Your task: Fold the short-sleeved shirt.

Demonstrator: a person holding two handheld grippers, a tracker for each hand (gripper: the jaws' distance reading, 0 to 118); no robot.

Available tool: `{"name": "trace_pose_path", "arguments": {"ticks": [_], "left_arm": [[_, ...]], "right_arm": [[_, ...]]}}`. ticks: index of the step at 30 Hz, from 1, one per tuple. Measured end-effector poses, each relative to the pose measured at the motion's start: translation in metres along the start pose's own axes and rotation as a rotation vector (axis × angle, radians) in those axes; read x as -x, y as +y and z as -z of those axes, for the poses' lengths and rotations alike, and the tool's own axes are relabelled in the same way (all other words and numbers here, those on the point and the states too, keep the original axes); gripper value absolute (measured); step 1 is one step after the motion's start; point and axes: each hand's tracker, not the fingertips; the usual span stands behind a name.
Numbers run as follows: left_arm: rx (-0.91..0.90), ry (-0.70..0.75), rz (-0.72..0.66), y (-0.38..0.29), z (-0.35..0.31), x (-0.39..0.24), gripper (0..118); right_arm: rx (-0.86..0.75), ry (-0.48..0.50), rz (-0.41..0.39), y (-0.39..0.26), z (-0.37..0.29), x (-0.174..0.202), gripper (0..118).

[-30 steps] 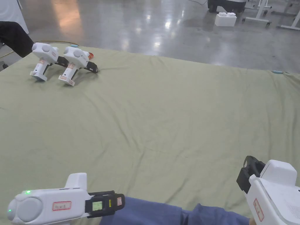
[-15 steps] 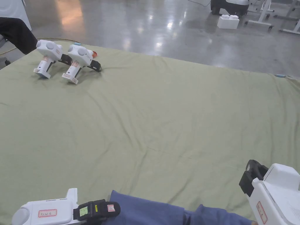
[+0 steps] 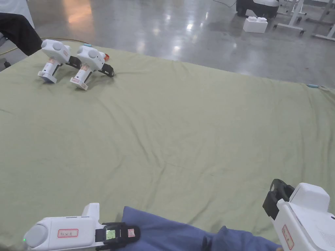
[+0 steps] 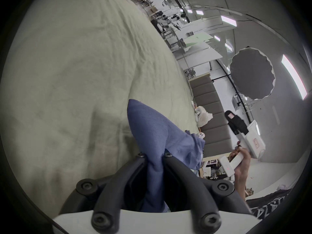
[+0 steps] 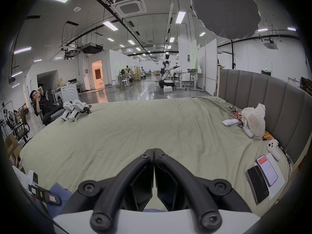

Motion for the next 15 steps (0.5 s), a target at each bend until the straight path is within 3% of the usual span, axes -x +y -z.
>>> {"name": "trace_pose_path", "arguments": {"ticks": [6,11,15], "left_arm": [[-0.067,0.096,0.065,0.020,-0.057,-0.036,7],[-0.139,0.331,0.127,0.045,-0.111,-0.068,7],[-0.149,0.518,0.206,0.049,-0.118,-0.106,7]], "right_arm": [[0.003,0.000,0.000,0.001,0.000,-0.002,0],[0.000,0.013,-0.006,0.001,0.001,0.000,0],[-0.001,0.024,-0.012,0.000,0.003,0.002,0]]}}
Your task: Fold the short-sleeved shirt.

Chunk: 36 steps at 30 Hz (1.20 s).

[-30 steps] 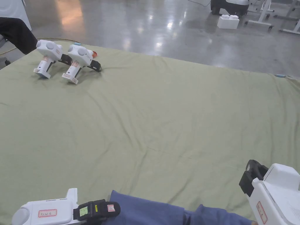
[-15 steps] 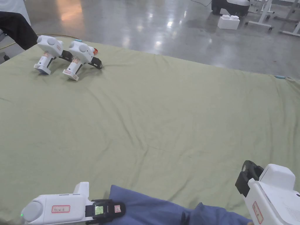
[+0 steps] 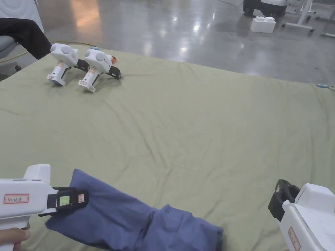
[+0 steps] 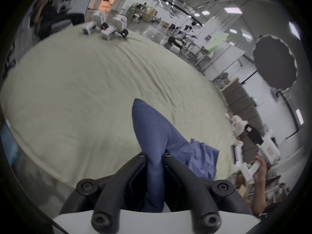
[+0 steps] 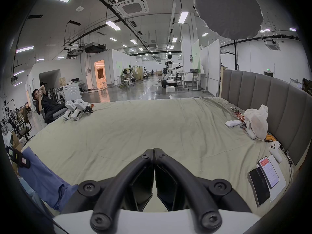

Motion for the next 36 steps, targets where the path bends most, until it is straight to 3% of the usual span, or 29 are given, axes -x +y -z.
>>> {"name": "trace_pose_path", "arguments": {"ticks": [6,17,36], "left_arm": [[0.022,0.075,0.092,0.001,-0.002,-0.067,7],[0.080,0.045,0.214,-0.019,0.019,-0.157,8],[0.272,-0.035,0.265,-0.090,0.153,-0.246,9]], "right_arm": [[0.010,0.006,0.022,-0.003,0.004,-0.001,0],[0.024,0.015,0.024,-0.008,0.006,-0.003,0],[0.051,-0.018,0.044,-0.017,0.003,-0.024,0]]}}
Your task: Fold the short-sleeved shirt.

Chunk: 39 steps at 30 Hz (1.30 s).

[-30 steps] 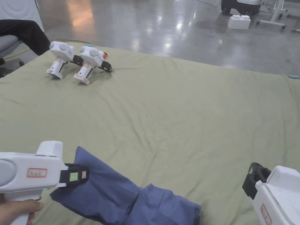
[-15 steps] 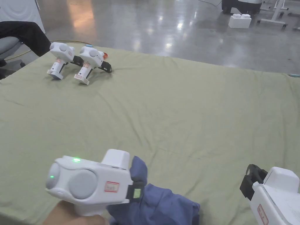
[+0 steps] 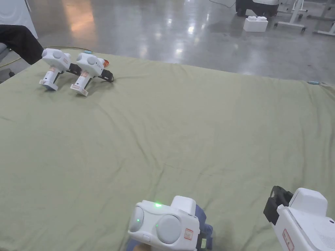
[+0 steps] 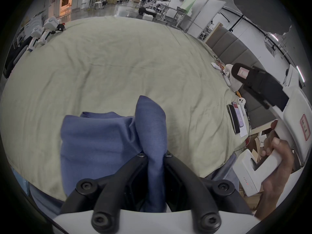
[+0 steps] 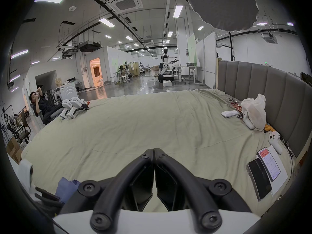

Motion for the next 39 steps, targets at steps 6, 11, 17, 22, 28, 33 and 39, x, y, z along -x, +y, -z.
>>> {"name": "trace_pose_path", "arguments": {"ticks": [6,11,17,22,28,33,39], "left_arm": [[-0.026,-0.131,-0.065,-0.003,-0.015,0.013,83],[-0.148,-0.126,-0.068,-0.003,-0.052,0.033,69],[-0.085,-0.069,-0.079,-0.010,-0.018,0.052,10],[-0.030,-0.072,-0.052,-0.026,0.027,0.050,2],[-0.094,-0.084,-0.060,-0.033,0.041,0.054,1],[-0.178,-0.104,-0.023,-0.023,0.012,0.055,1],[-0.535,0.057,0.135,0.004,-0.038,0.044,1]], "right_arm": [[0.002,-0.007,0.005,-0.001,-0.002,-0.005,0],[0.002,-0.008,0.010,-0.001,-0.005,-0.008,0],[0.007,-0.007,0.013,-0.003,-0.005,-0.008,0],[0.007,-0.009,0.015,-0.005,-0.006,-0.007,0],[0.000,-0.004,0.012,-0.004,-0.008,-0.005,0],[-0.041,0.004,0.003,0.003,-0.013,-0.002,0],[-0.170,-0.017,-0.030,0.024,-0.020,0.011,0]]}}
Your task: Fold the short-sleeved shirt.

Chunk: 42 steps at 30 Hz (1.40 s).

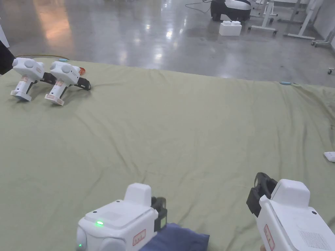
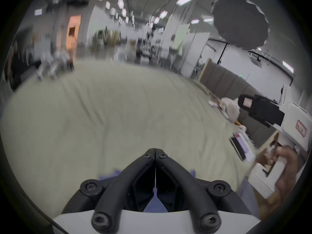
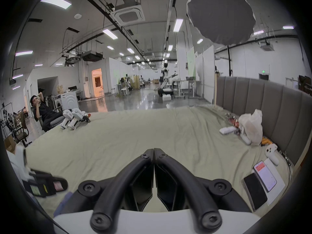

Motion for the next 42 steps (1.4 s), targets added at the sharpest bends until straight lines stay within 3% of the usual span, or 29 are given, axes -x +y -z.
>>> {"name": "trace_pose_path", "arguments": {"ticks": [5,10,19,24,29,32,37,39,42], "left_arm": [[-0.303,0.192,0.152,0.027,-0.021,-0.007,1],[-0.494,0.358,0.237,0.039,-0.033,-0.005,1],[-0.528,0.400,0.175,0.042,-0.051,0.020,1],[-0.487,0.399,0.146,0.034,-0.061,0.044,1],[-0.395,0.417,0.107,0.014,-0.068,0.071,1],[-0.335,0.418,0.084,0.001,-0.070,0.083,1],[-0.220,0.371,0.041,-0.025,-0.071,0.099,1],[-0.148,0.307,0.014,-0.034,-0.068,0.106,1],[0.016,0.144,-0.078,-0.045,-0.058,0.121,3]], "right_arm": [[-0.135,-0.051,-0.053,0.020,-0.007,0.014,0],[-0.231,-0.095,-0.078,0.035,-0.013,0.022,0],[-0.282,-0.094,-0.115,0.042,-0.021,0.026,0],[-0.119,-0.007,-0.052,0.014,-0.028,0.033,0],[0.105,0.151,-0.116,-0.052,-0.038,0.072,0],[0.220,0.216,-0.102,-0.090,-0.035,0.094,0],[0.388,0.243,-0.135,-0.137,-0.022,0.112,0],[0.427,0.202,-0.167,-0.155,-0.016,0.110,0],[0.449,0.195,-0.139,-0.170,-0.012,0.099,0]]}}
